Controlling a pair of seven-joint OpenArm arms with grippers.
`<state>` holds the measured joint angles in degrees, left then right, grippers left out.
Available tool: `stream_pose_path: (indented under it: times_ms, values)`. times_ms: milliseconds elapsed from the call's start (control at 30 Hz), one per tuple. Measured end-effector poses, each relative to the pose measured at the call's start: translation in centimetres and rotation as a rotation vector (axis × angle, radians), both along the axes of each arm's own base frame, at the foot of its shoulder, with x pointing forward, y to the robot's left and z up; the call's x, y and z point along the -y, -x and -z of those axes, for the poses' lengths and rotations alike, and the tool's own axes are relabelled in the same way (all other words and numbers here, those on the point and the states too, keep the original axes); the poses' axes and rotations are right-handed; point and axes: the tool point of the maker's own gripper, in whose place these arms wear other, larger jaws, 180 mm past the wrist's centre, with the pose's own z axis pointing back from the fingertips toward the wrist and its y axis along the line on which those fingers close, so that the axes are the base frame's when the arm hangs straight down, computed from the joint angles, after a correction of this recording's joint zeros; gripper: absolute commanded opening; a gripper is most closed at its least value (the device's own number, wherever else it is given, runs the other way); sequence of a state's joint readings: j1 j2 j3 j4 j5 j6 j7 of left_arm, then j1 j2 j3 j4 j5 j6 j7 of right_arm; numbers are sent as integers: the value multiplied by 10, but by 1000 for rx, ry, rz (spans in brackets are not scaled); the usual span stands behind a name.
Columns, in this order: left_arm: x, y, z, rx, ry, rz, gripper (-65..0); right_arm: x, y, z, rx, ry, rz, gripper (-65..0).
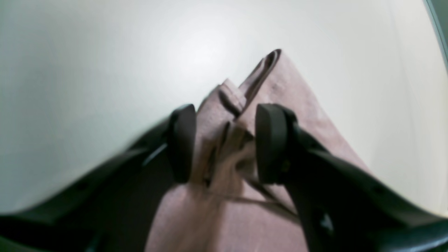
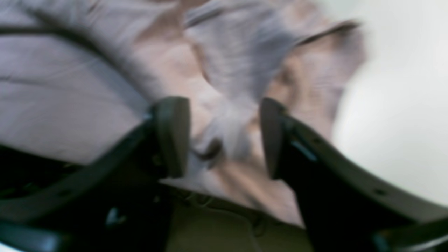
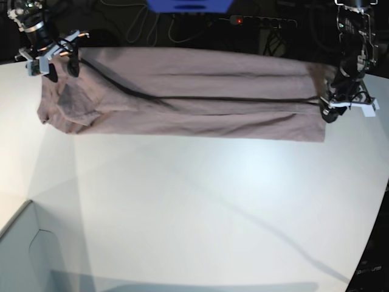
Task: Layout the t-shirt on the table in an organized manner, then fold the t-shirt properly
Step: 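Regrasp the strip end with the right gripper, tucking loose fabric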
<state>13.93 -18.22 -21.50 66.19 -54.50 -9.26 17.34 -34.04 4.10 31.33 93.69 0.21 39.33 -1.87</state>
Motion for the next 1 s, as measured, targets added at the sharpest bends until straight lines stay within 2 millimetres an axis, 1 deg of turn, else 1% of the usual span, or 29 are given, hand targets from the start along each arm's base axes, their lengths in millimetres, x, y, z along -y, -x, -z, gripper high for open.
stream_pose_path:
  times_ms: [33,133,233,333,433,533,600,733,800,933,1000]
  values:
    - [0,0,0,0,0,0,-375,6,-2,-7,17,17,11,-285]
    - [0,0,0,1,-1,0,-375,18,-11,-29,104,-18,69,-283]
    - [0,0,0,1,-1,0,-375,25,-21,-35,134,-27,97,-283]
    - [0,0,0,1,-1,0,-375,26,-35,-24,51,-19,102,-283]
    - [0,0,0,1,-1,-1,-375,28,-56,-11,-19,-34,121,-283]
    - [-1,0,0,1,-1,-1,-375,29,-69,3,-76,-59,140,-283]
    - [0,0,0,0,-1,-1,-375,29,-73,9,-97,-70,139,-284]
    - [0,0,0,0,-1,-1,-375,29,-70,24,-136,-98,151,-289]
    - [-1,0,0,0,-1,-1,-375,27,-65,33,-162,-116,159,-319]
    - [0,0,0,-1,-1,-1,-375,25,-59,42,-187,-130,165,-436]
    - [0,0,0,-1,-1,-1,-375,19,-59,44,-195,-132,142,-480]
